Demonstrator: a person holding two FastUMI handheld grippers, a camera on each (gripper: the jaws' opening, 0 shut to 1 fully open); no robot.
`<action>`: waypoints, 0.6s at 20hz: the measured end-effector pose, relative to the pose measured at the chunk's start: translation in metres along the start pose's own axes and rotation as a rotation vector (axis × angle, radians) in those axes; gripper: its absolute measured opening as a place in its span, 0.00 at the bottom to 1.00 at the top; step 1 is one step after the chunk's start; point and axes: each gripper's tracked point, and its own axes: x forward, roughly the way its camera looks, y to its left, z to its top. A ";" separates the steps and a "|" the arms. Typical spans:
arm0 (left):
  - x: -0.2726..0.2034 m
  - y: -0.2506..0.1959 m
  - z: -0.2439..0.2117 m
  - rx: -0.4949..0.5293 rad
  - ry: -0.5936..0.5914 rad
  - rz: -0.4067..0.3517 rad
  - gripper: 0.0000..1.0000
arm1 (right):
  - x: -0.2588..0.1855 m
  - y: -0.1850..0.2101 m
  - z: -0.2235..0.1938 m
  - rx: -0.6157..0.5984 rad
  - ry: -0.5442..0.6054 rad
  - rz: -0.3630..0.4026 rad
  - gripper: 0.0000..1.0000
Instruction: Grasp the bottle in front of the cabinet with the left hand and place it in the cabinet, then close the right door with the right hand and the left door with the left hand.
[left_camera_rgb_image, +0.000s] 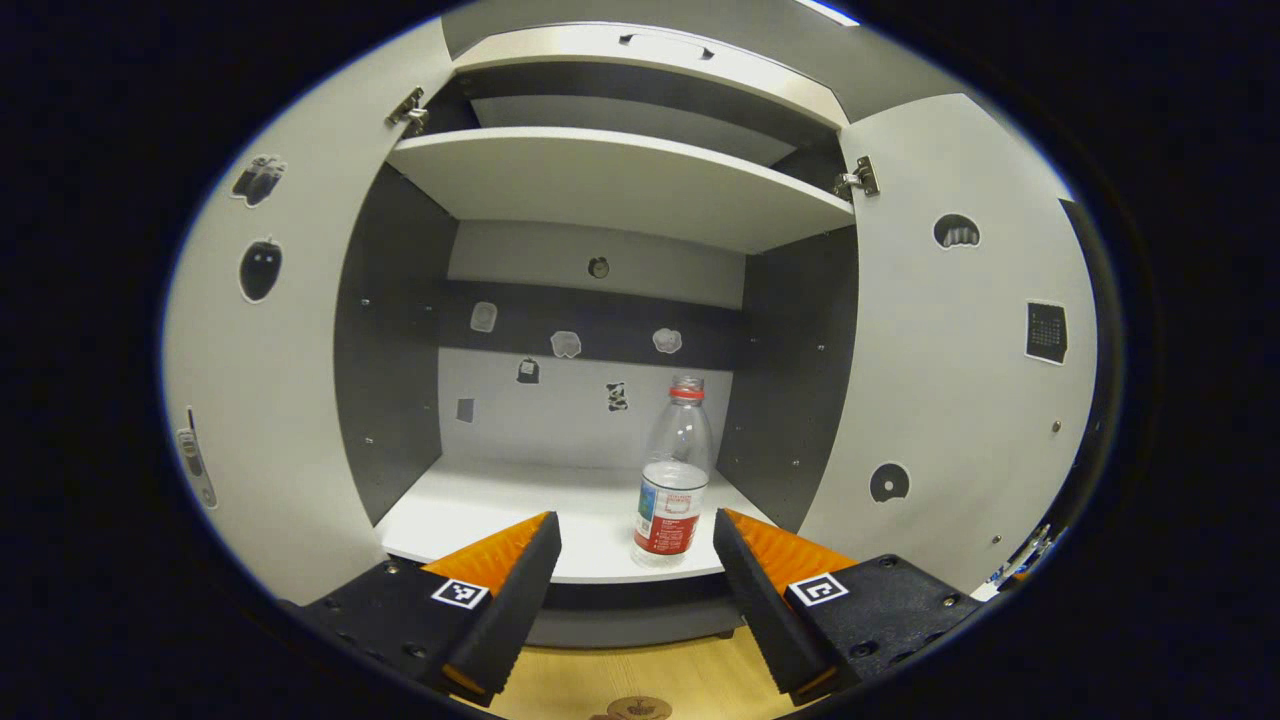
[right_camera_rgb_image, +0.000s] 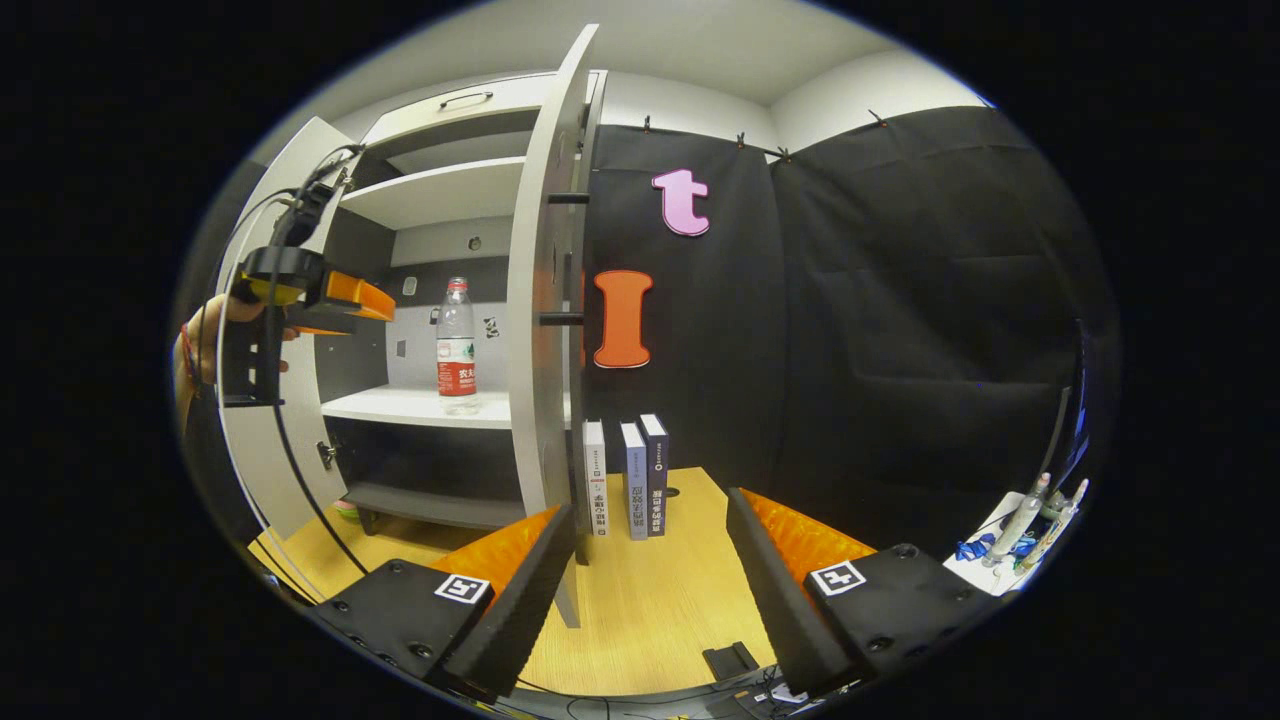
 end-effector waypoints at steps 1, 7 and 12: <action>-0.014 0.004 0.002 -0.001 -0.012 0.011 0.94 | 0.001 -0.001 0.004 -0.006 -0.008 0.005 1.00; -0.083 0.029 -0.002 0.028 -0.044 0.065 0.94 | 0.019 -0.003 0.031 -0.018 -0.043 0.043 1.00; -0.130 0.041 -0.016 0.016 -0.059 0.089 0.94 | 0.041 -0.001 0.044 -0.039 -0.053 0.070 1.00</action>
